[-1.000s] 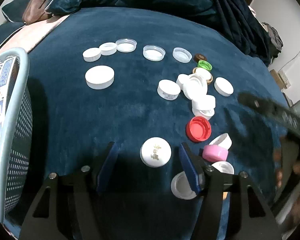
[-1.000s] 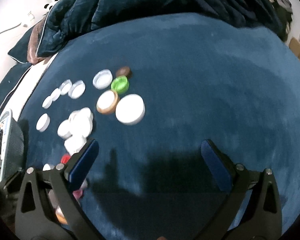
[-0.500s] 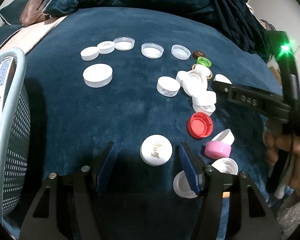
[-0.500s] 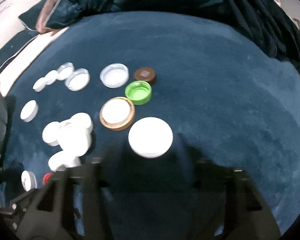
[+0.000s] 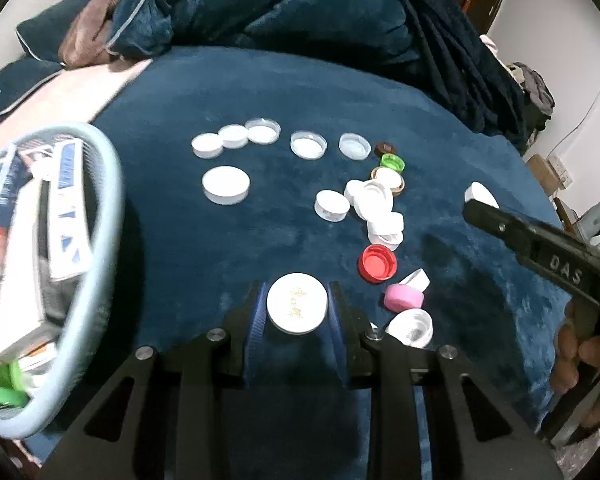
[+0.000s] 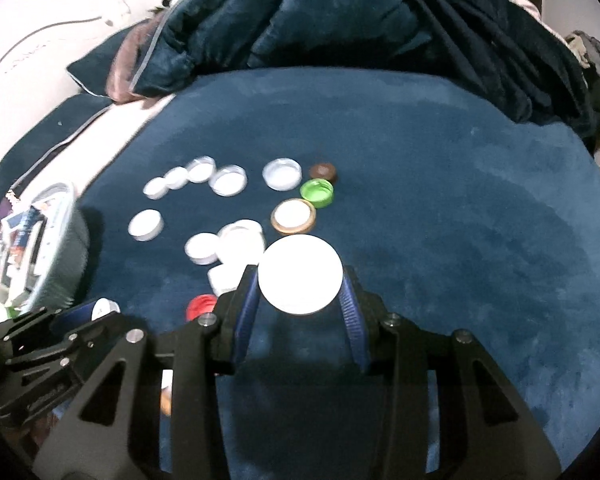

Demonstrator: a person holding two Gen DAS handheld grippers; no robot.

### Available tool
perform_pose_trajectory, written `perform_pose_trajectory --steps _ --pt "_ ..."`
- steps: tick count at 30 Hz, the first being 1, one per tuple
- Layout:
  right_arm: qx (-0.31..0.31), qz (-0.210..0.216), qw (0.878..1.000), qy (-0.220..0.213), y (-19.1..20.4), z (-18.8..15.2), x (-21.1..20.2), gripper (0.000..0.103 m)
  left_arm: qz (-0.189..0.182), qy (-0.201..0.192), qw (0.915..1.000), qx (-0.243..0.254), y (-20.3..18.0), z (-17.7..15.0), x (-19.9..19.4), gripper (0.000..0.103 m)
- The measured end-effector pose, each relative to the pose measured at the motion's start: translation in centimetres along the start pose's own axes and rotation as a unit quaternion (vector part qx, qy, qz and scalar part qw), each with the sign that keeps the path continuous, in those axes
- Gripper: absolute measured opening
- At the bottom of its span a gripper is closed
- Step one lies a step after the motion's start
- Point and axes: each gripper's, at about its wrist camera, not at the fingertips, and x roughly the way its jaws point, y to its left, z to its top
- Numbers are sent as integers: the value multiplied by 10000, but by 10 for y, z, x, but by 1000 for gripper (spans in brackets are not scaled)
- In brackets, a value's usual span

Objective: Organize objects
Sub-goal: 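Carry both white caps over the basket and open both tools to drop them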

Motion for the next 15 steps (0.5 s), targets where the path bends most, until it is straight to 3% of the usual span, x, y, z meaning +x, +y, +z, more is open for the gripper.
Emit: perform_pose_trajectory --steps 15 --pt "-500 783 9956 -84 88 -4 -19 41 432 -673 9963 -321 48 -7 -87 31"
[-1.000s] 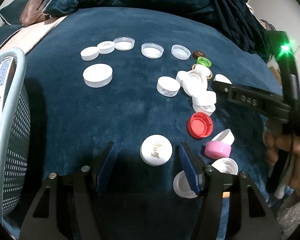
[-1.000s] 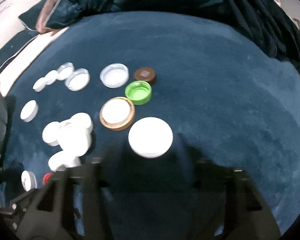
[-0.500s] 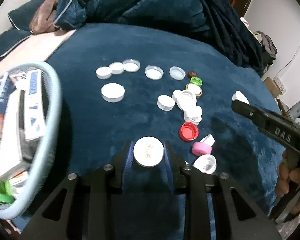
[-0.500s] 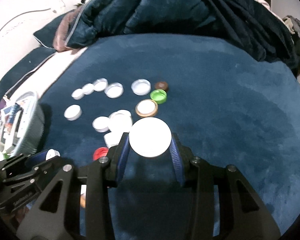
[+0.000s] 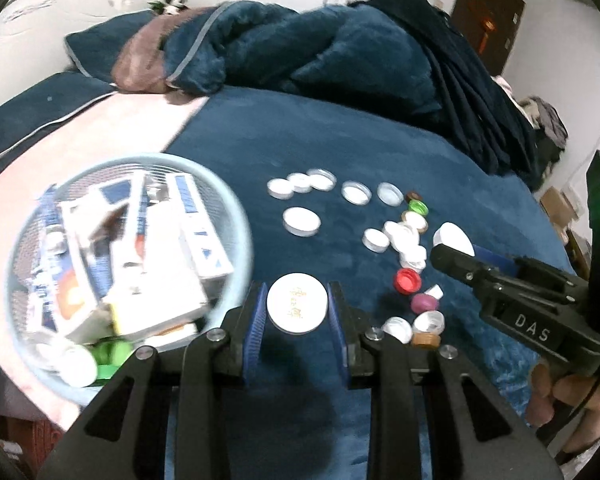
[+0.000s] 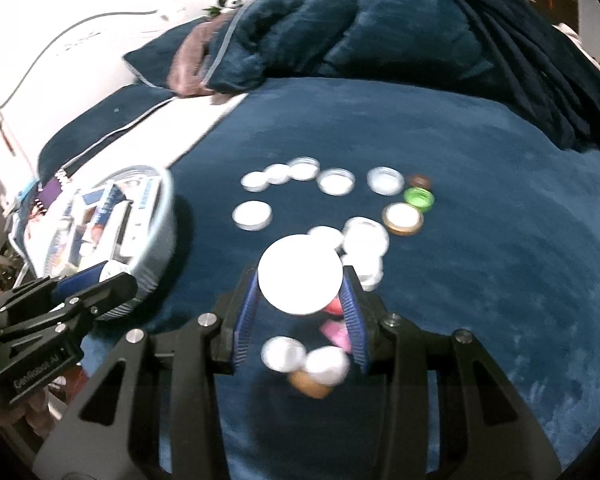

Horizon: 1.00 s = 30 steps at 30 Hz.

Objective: Organize objects
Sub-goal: 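Carry both white caps over the basket and open both tools to drop them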

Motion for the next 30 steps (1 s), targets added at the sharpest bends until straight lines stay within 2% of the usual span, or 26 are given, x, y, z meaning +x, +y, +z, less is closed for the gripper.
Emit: perform_pose_trajectory --steps 5,9,17,23,25,27,28,29,30 --pt "-236 434 9988 16 45 6 9 41 191 -234 9985 -450 41 3 -23 31" --pt "-458 678 9966 47 75 9 15 41 268 -401 9941 -974 80 3 -39 31" --pt "-590 1192 9910 129 118 20 31 41 602 -678 9782 -1869 149 -5 -55 31" --pt "-626 1665 9836 283 152 31 50 42 660 -759 9638 -2469 190 -14 -55 31" --pt "-645 1915 9786 397 162 32 56 42 631 -699 9637 -2497 194 -16 -51 30" --pt "-584 2111 9744 501 166 31 59 43 566 -608 9670 -2407 193 -18 -48 31" --pt "-502 2108 9746 558 167 30 60 44 595 -531 9696 -2312 191 -18 -46 38" --pt "-457 2109 9748 564 167 29 59 49 642 -503 9711 -2245 190 -19 -45 57" --pt "-399 2130 9747 542 165 28 57 52 707 -504 9724 -2165 187 -20 -46 68"
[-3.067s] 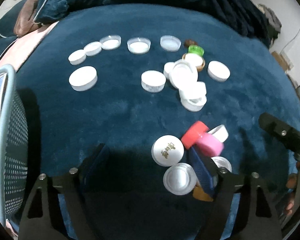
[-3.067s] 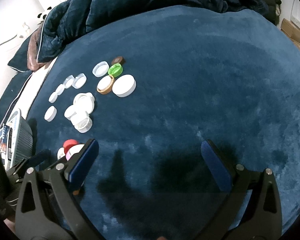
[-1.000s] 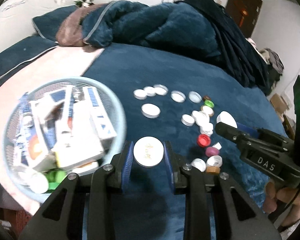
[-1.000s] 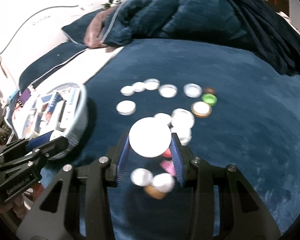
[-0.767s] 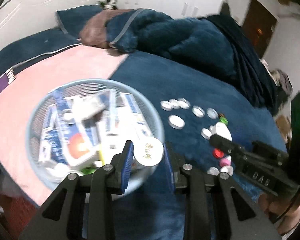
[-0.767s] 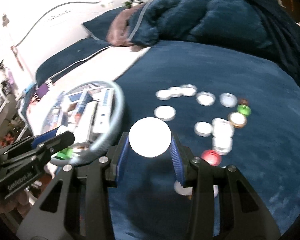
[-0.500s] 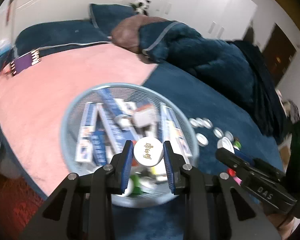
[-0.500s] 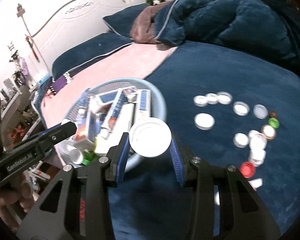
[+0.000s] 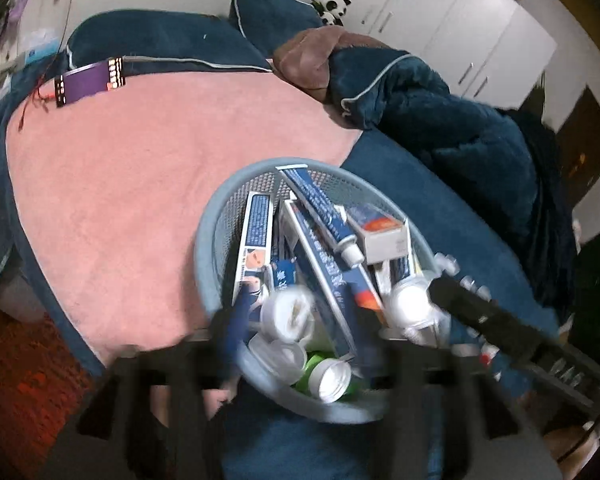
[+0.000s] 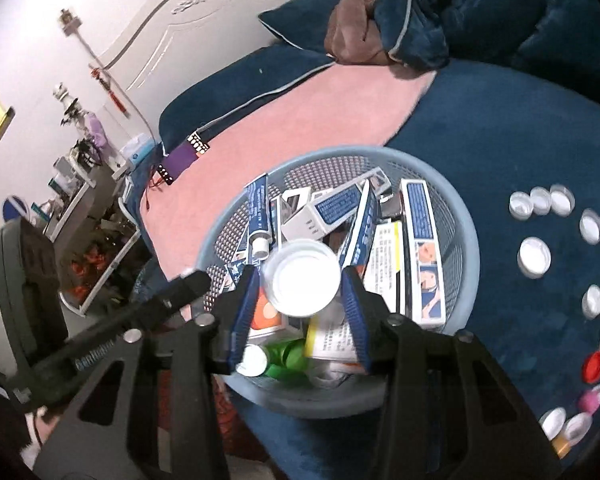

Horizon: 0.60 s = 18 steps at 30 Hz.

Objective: Organize objects
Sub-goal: 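Carry both white caps over the basket and open both tools to drop them, then move both open tools back over the scattered caps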

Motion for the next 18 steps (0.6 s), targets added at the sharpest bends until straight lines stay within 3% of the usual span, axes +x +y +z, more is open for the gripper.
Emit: perform_pose_trajectory --steps 1,7,9,11,18 --pt "34 -12 10000 -71 -1 -2 -5 57 25 -46 10000 50 -2 -2 -2 84" --pt "75 -442 9987 -250 -9 -11 -24 60 350 -55 9991 237 -13 -9 -8 102" --pt "15 -692 9973 -264 -11 -12 -26 68 523 -73 9980 338 -17 -11 -9 102" --pt "2 -853 9958 -327 -13 -14 -29 99 597 -75 9973 426 -19 -14 -10 102" --pt "71 -1079 9939 -235 -21 -18 -32 103 697 -93 9959 570 -25 -21 -18 102"
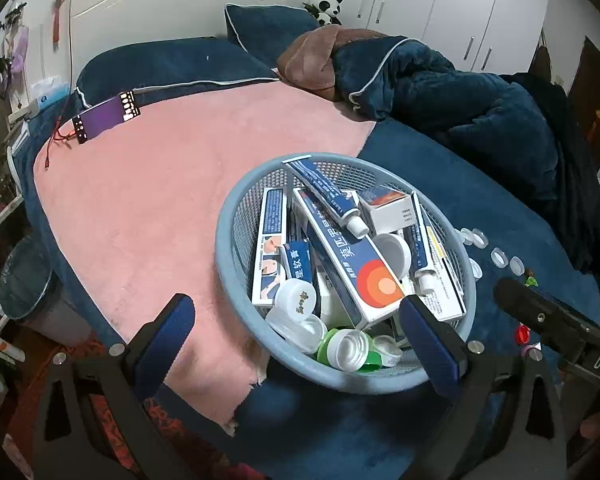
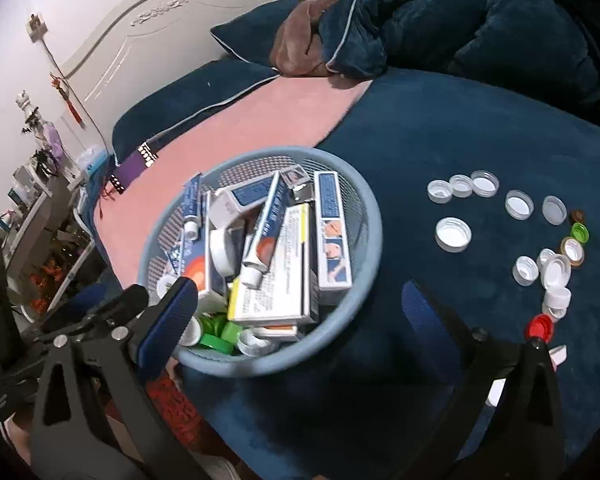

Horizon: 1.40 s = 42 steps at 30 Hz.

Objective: Organize objects
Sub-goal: 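Move both open tools back over the scattered caps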

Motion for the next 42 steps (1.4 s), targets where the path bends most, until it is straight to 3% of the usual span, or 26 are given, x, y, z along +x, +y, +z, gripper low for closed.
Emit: perform_pose_trajectory --steps 20,42 --pt "374 -401 9985 -95 -36 -4 -21 103 -221 71 9992 321 -31 0 -1 102" --pt "1065 -944 9894 -274 -109 -28 -61 103 -605 279 9915 1119 -106 -18 6 102"
